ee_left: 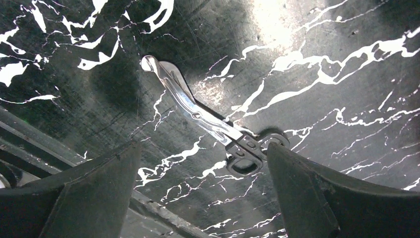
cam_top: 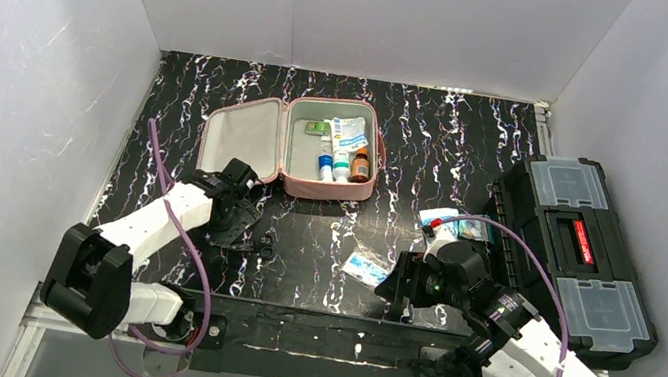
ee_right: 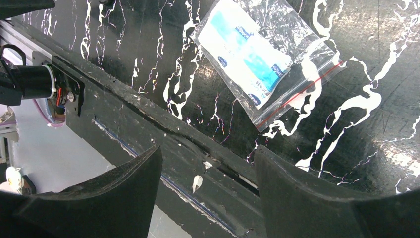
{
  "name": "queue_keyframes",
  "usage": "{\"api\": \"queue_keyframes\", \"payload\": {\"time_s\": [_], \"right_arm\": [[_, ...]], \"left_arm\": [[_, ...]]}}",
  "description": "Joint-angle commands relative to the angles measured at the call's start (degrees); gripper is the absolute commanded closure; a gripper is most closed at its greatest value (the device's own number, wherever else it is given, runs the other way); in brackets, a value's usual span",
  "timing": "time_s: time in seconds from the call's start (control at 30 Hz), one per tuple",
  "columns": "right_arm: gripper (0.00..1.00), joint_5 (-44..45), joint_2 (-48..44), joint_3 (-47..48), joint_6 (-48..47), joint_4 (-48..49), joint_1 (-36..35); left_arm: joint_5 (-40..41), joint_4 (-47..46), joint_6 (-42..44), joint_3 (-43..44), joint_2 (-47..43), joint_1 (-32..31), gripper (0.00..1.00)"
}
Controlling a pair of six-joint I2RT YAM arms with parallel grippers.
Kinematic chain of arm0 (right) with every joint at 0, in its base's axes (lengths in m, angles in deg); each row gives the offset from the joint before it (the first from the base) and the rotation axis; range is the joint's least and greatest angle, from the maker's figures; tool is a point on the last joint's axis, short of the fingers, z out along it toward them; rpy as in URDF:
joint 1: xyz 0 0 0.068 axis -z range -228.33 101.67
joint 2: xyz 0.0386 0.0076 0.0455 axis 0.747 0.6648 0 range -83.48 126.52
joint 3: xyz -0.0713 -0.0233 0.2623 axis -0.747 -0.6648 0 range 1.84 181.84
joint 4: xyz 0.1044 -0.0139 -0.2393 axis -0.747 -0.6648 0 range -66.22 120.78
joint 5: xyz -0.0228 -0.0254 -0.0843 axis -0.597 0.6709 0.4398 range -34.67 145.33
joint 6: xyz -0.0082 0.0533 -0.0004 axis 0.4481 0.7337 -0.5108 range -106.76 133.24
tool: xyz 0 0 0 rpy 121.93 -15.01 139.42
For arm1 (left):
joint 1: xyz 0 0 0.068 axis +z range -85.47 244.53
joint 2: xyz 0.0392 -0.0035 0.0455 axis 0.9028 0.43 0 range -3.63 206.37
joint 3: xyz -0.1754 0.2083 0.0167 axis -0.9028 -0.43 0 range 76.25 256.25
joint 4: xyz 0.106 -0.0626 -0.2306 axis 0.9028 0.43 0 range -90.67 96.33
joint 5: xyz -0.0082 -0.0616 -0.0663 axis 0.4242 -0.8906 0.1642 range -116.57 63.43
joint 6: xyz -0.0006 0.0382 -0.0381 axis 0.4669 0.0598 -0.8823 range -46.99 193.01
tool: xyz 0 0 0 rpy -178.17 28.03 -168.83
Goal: Organize the medicine kit
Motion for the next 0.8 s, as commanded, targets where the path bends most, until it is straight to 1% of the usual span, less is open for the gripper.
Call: {"api": "queue_keyframes", "payload": {"time_s": [0.0, 0.27, 0.37, 0.57, 0.67, 0.77], "right_arm": [[0.25, -0.6, -0.5, -0.7, 0.5, 2.0, -0.2], [0.25, -0.7, 0.0, -0.8, 0.3, 2.0, -0.2], [0.26, -0.8, 0.6, -0.8, 0.3, 2.3, -0.2], [0.26, -1.2, 2.1, -0.7, 0.2, 3.1, -0.2], [0.26, -1.4, 2.5, -0.5, 0.2, 3.4, -0.3], [0.26, -1.4, 2.9, 0.0, 0.1, 3.3, -0.2]], "left_arm": [[0.2, -1.9, -2.1, -1.9, 1.8, 1.2, 0.02], [-0.9, -5.4, -2.2, -4.0, 4.9, 2.4, 0.02], [-1.3, -6.4, -1.7, -4.3, 6.3, 2.8, 0.04], [-1.7, -7.9, 0.0, -4.8, 8.0, 3.4, 0.15], [-1.9, -8.4, 0.8, -4.9, 8.4, 3.6, 0.22], [-1.9, -8.8, 2.0, -4.9, 8.7, 3.7, 0.31]]}}
